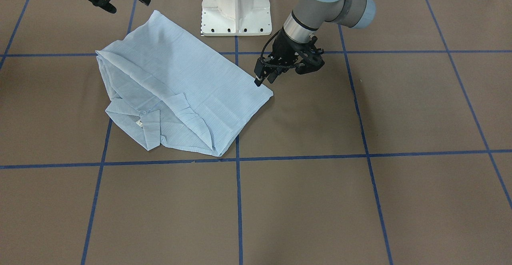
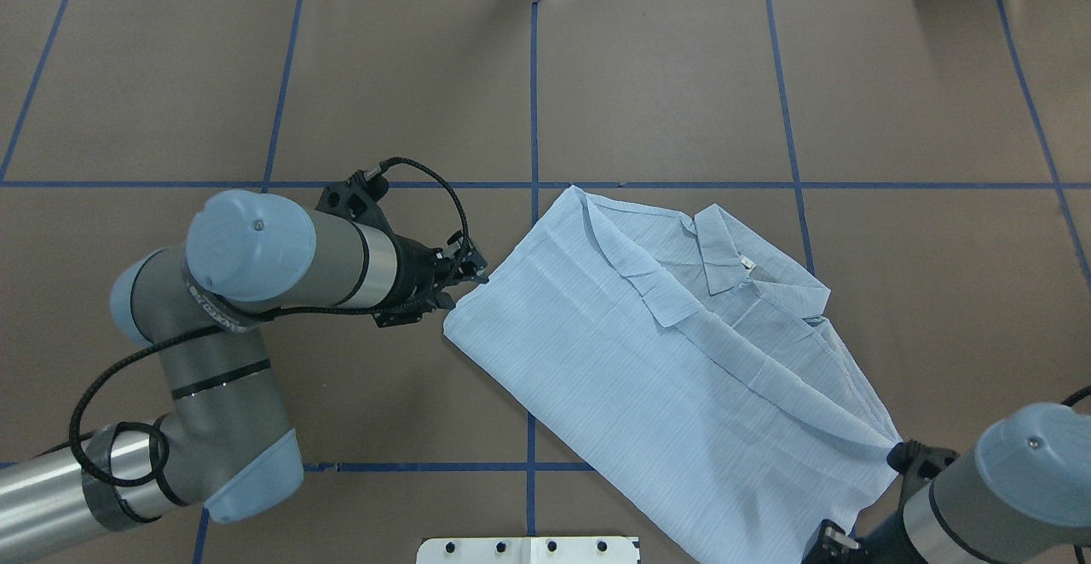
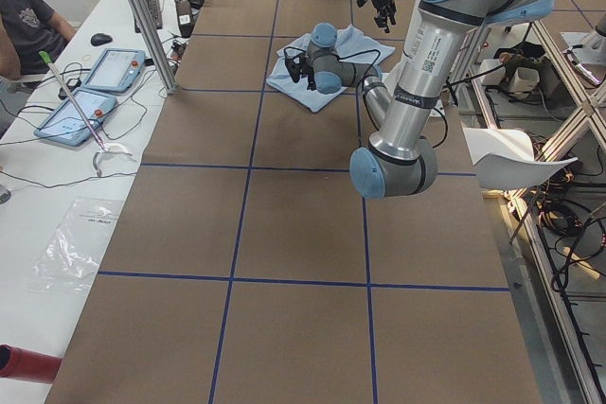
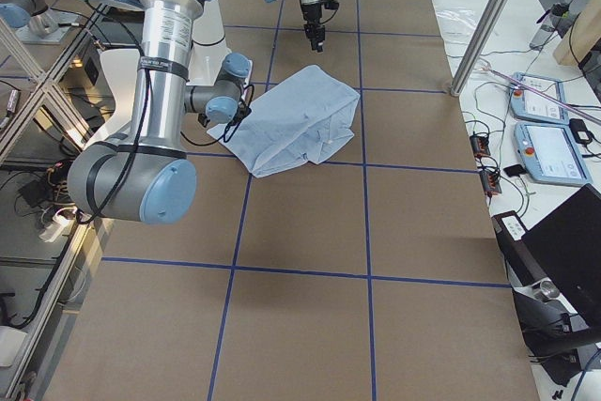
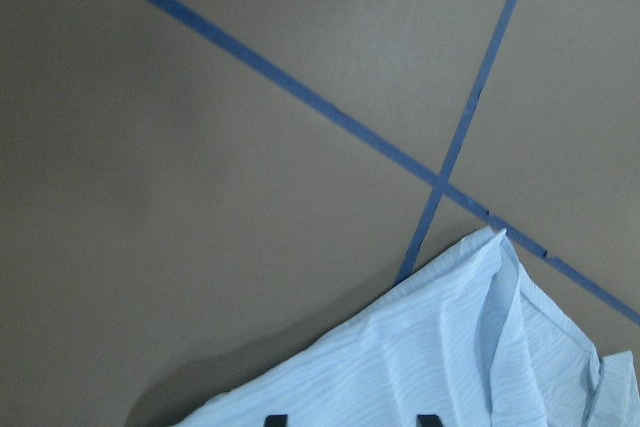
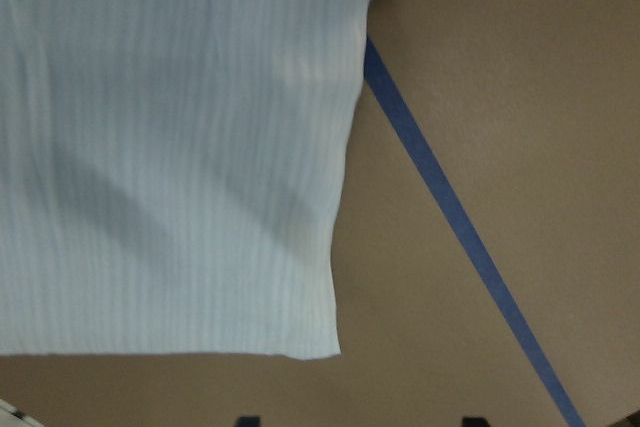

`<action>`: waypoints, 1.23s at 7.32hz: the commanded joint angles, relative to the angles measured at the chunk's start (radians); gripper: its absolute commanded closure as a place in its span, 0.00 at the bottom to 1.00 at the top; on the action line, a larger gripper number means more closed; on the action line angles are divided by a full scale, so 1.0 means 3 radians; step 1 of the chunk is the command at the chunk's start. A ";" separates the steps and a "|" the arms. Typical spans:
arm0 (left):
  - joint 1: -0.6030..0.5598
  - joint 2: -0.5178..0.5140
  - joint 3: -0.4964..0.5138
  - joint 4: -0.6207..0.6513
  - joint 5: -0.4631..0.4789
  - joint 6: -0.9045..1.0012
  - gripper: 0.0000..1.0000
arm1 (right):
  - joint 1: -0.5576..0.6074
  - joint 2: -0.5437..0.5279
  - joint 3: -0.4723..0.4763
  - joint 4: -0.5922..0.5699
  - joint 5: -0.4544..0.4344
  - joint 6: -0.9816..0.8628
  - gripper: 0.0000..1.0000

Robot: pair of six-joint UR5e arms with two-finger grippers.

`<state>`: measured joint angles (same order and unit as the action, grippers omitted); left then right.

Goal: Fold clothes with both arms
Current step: 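Drag the shirt corner toward the robot with the right gripper while the left approaches, then pull the shirt's far corner outward with the left gripper while the right withdraws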

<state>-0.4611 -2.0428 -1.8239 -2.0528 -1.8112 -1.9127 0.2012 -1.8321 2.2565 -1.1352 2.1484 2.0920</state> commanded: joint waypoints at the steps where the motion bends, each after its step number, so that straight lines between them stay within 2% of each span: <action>1: 0.0268 0.0049 0.0005 0.0189 0.0162 -0.0144 0.32 | 0.0950 0.0387 -0.0325 0.0010 -0.0003 -0.0161 0.00; 2: 0.0299 0.0044 0.0051 0.0210 0.0182 -0.0144 0.31 | 0.1411 0.0800 -0.0717 0.0015 -0.0003 -0.0623 0.00; 3: 0.0340 0.0014 0.0117 0.0211 0.0188 -0.0144 0.31 | 0.1714 0.1134 -0.1035 0.0000 0.0002 -0.1033 0.00; 4: 0.0346 0.0004 0.0173 0.0211 0.0188 -0.0144 0.31 | 0.1970 0.1334 -0.1251 -0.0010 0.0023 -0.1153 0.00; 6: 0.0346 -0.0073 0.0281 0.0195 0.0188 -0.0134 0.33 | 0.2162 0.1520 -0.1507 -0.0010 0.0013 -0.1170 0.00; 9: 0.0346 -0.0099 0.0378 0.0180 0.0223 -0.0108 0.40 | 0.2208 0.1684 -0.1748 -0.0010 -0.0008 -0.1185 0.00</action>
<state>-0.3575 -2.0694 -1.7234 -1.9958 -1.7504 -1.9472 0.8577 -1.3441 1.7607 -1.1383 2.1479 1.7399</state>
